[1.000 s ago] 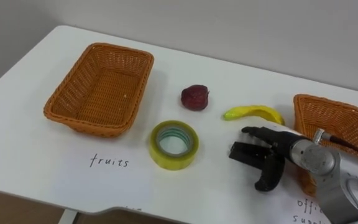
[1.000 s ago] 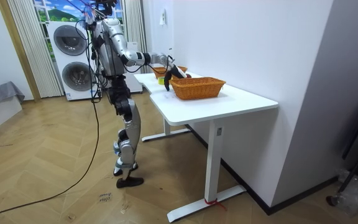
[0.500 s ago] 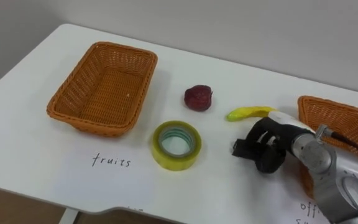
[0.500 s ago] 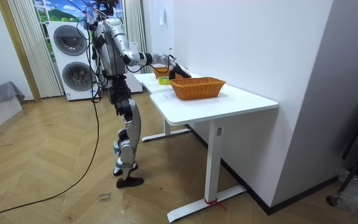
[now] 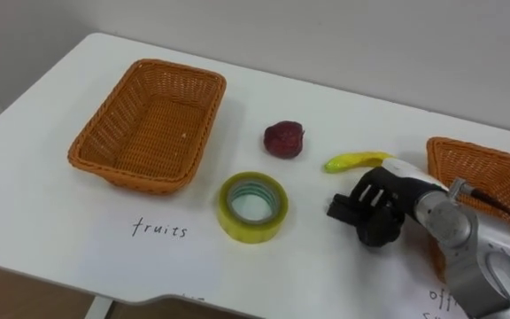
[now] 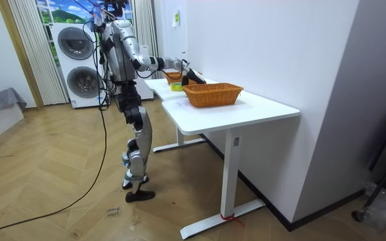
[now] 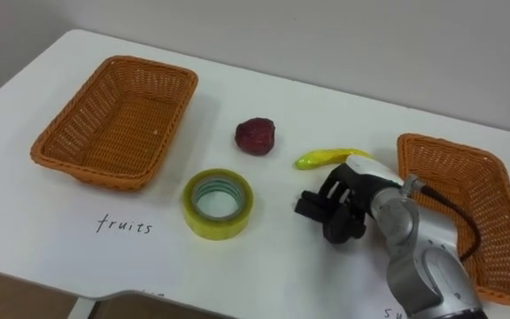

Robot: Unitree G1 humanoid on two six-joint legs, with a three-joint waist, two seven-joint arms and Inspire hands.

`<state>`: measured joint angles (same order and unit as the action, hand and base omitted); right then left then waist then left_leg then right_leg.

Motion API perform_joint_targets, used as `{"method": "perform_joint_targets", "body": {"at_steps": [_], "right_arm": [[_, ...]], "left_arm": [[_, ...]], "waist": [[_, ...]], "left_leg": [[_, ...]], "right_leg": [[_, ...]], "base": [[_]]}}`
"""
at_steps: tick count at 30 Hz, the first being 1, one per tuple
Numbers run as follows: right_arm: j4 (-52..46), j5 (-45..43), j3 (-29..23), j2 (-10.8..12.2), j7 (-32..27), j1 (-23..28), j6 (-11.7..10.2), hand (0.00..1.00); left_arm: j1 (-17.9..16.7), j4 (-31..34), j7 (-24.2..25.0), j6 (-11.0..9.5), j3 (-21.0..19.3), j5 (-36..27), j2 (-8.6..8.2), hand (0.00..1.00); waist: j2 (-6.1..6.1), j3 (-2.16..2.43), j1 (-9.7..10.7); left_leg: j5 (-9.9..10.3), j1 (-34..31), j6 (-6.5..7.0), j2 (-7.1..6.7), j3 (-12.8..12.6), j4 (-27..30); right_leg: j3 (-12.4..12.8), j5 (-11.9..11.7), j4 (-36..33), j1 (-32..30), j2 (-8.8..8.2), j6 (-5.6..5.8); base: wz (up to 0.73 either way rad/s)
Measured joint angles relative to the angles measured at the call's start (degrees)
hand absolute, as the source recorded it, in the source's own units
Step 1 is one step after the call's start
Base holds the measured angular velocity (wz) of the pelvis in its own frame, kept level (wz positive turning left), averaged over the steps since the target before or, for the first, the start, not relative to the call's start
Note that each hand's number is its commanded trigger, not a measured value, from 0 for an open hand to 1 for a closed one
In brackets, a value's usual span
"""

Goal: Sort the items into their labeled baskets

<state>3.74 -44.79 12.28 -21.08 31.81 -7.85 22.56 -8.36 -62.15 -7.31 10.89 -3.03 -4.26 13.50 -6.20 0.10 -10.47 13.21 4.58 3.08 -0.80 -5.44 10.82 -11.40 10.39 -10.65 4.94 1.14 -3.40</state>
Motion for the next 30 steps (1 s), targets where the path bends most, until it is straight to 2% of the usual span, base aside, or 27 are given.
{"method": "perform_joint_targets", "body": {"at_steps": [9,13,15,16,19,21,24,27,30], "right_arm": [[-1.13,1.61,-0.47,-0.15,0.11,0.00,-0.01,1.00],[-2.53,3.71,-0.58,-0.71,1.33,-0.03,-0.21,1.00],[-3.63,6.76,-0.60,-1.06,2.45,-0.03,-1.39,1.00],[-4.16,7.49,-0.60,-1.06,2.60,-0.03,-1.43,1.00],[-7.29,11.01,-1.65,-1.11,2.61,-0.09,-2.21,1.00],[-10.37,12.91,-4.90,-1.33,2.58,-0.21,-3.47,1.00],[-13.92,14.07,-9.03,-2.16,1.40,-1.25,-4.18,1.00],[-15.22,14.44,-10.97,-3.84,-0.61,-3.49,-4.33,1.00],[-16.50,14.66,-12.19,-4.14,-2.46,-3.49,-4.96,1.00]], "left_arm": [[-0.39,0.24,-1.24,-0.01,-0.12,-0.01,0.02,0.00],[-0.43,0.23,-1.12,-0.49,-0.13,-0.06,0.35,0.00],[-1.06,0.16,-0.83,-1.24,-0.25,-0.05,0.47,0.00],[-1.26,0.15,-0.71,-1.41,-0.26,-0.05,0.47,0.00],[-2.22,0.12,0.61,-1.77,-1.90,0.01,0.50,0.00],[-2.55,-0.13,1.71,-2.10,-4.33,0.07,0.40,0.00],[-3.33,-0.15,1.80,-2.11,-6.16,0.12,0.38,0.00],[-3.93,-0.08,1.79,-2.11,-6.85,0.75,0.34,0.00],[-4.14,-0.07,1.79,-2.19,-6.90,2.73,0.32,0.00]], "waist": [[-0.17,0.06,0.79],[-0.93,0.31,1.11],[-1.49,0.35,1.83],[-1.51,0.30,2.06],[-1.54,-0.32,2.91],[-1.67,-0.39,3.17],[-1.50,-0.49,3.76],[-1.37,-0.53,4.17],[-1.39,-0.47,4.30]], "left_leg": [[-0.02,-0.37,0.02,-0.01,0.02,-0.03],[-0.12,-1.07,-0.02,-0.01,0.20,-0.02],[-0.19,-0.96,0.02,-0.05,0.26,0.19],[-0.19,-0.95,0.03,-0.05,0.27,0.25],[-0.20,-1.09,0.05,-0.08,0.27,0.52],[-0.20,-1.34,0.08,-0.13,0.28,0.38],[-0.20,-1.19,0.09,-0.12,0.29,-0.05],[-0.21,-1.15,0.07,-0.11,0.27,-0.05],[-0.21,-0.98,0.06,-0.08,0.25,0.13]], "right_leg": [[-0.26,0.00,0.02,-0.29,-0.02,0.00],[-0.49,0.00,0.01,-0.97,-0.02,0.00],[-0.52,0.00,0.01,-0.89,-0.07,0.00],[-0.56,0.00,0.01,-0.82,-0.09,0.00],[-0.63,0.00,0.02,-0.79,-0.18,0.00],[-0.31,0.00,0.02,-1.11,-0.16,0.00],[-0.27,0.01,0.01,-1.05,-0.13,0.01],[-0.17,0.01,0.04,-1.04,-0.08,0.01],[-0.21,0.00,0.03,-0.85,-0.07,0.01]], "base": [[0.00],[0.01],[0.02],[0.00],[0.00],[0.00],[0.00],[0.00],[0.00]]}}
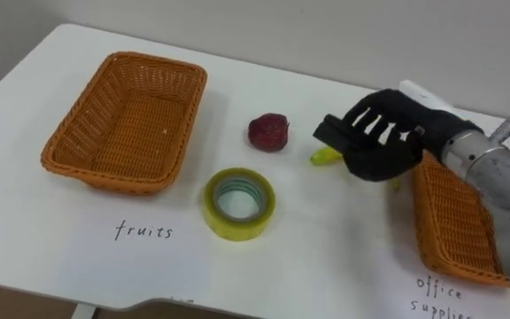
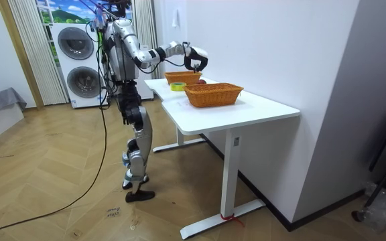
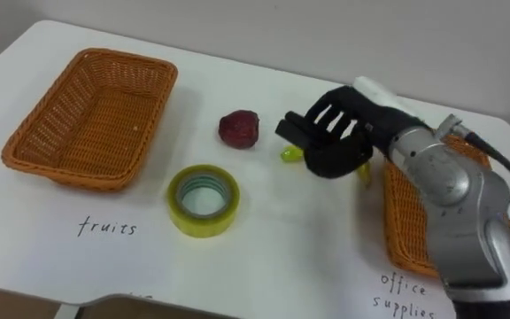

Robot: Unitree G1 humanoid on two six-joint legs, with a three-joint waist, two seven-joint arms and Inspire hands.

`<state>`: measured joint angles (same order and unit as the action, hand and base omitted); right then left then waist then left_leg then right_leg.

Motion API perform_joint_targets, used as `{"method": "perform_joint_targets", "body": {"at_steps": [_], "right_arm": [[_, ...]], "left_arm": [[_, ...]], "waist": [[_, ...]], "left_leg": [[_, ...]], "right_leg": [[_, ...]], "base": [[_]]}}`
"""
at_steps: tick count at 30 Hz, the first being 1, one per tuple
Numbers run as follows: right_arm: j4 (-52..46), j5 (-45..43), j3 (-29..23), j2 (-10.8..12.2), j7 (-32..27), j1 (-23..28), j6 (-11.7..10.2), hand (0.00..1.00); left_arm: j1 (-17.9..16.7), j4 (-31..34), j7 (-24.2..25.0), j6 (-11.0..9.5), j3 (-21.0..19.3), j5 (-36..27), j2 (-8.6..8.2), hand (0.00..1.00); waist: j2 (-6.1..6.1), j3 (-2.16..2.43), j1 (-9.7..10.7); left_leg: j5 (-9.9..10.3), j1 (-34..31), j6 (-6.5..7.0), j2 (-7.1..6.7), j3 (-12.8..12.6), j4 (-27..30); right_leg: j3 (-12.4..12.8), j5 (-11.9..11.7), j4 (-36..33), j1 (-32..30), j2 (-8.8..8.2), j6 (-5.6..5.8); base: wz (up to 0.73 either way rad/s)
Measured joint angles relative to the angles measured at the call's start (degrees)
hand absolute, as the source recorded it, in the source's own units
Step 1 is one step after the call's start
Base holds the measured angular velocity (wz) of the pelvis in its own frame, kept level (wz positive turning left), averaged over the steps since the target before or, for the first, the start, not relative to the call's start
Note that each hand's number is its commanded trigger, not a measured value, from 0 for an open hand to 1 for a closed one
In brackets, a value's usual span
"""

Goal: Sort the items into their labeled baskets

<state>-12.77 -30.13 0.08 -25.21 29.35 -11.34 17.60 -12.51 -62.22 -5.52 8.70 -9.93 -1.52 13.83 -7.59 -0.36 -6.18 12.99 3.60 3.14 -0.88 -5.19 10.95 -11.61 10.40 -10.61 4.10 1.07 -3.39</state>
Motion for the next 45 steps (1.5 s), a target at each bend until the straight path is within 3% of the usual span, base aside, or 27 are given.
{"method": "perform_joint_targets", "body": {"at_steps": [3,9,15,28,31,45], "right_arm": [[-0.49,1.03,-1.61,-0.07,-0.71,0.00,-1.31,1.00],[-4.59,3.82,-4.99,-2.11,-5.39,-0.08,-2.04,1.00],[-4.66,8.19,-7.04,-2.18,-9.62,-0.09,-2.10,1.00],[-4.04,9.56,-8.81,-3.57,-17.47,-0.09,-2.22,1.00],[-1.76,9.96,-9.06,-3.57,-18.24,-0.05,-3.36,1.00],[7.96,9.55,-12.78,-3.52,-18.80,7.76,-3.58,1.00]], "left_arm": [[0.07,-0.09,0.02,-0.65,-0.87,-0.02,-0.13,0.00],[-1.00,-0.38,-0.17,-0.72,-3.46,-0.06,-0.89,0.00],[-1.06,-0.98,-0.35,-0.68,-3.44,-0.06,-1.73,0.00],[-2.59,-0.34,-0.32,-0.49,-3.35,-0.09,-1.69,0.00],[-2.46,-0.05,-0.35,-0.50,-3.37,-0.33,-1.66,0.00],[-3.45,2.45,-1.79,-0.55,-3.50,-0.14,-1.93,0.00]], "waist": [[-0.07,0.06,0.27],[0.10,0.28,1.19],[0.45,0.50,2.41],[0.85,0.40,5.08],[0.85,0.39,5.82],[1.68,0.49,5.81]], "left_leg": [[0.00,-0.02,0.01,-0.01,-0.26,-0.21],[0.00,0.13,0.02,0.05,-0.79,-0.21],[-0.01,0.16,0.03,0.08,-0.83,-0.22],[-0.01,-0.12,0.04,0.08,-0.83,-0.10],[-0.01,0.06,0.05,0.09,-0.92,0.30],[-0.01,0.97,0.05,0.16,-2.17,-0.50]], "right_leg": [[0.05,0.00,-0.02,-0.06,-0.05,0.00],[0.46,0.00,-0.02,-0.12,-0.01,0.00],[0.41,0.00,-0.07,0.04,-0.03,0.01],[0.32,0.00,-0.13,-0.23,-0.08,0.01],[0.47,0.00,-0.07,-0.20,-0.08,0.01],[1.53,0.00,-0.09,0.02,0.02,0.02]], "base": [[-0.01],[-0.03],[0.01],[0.00],[0.00],[-0.04]]}}
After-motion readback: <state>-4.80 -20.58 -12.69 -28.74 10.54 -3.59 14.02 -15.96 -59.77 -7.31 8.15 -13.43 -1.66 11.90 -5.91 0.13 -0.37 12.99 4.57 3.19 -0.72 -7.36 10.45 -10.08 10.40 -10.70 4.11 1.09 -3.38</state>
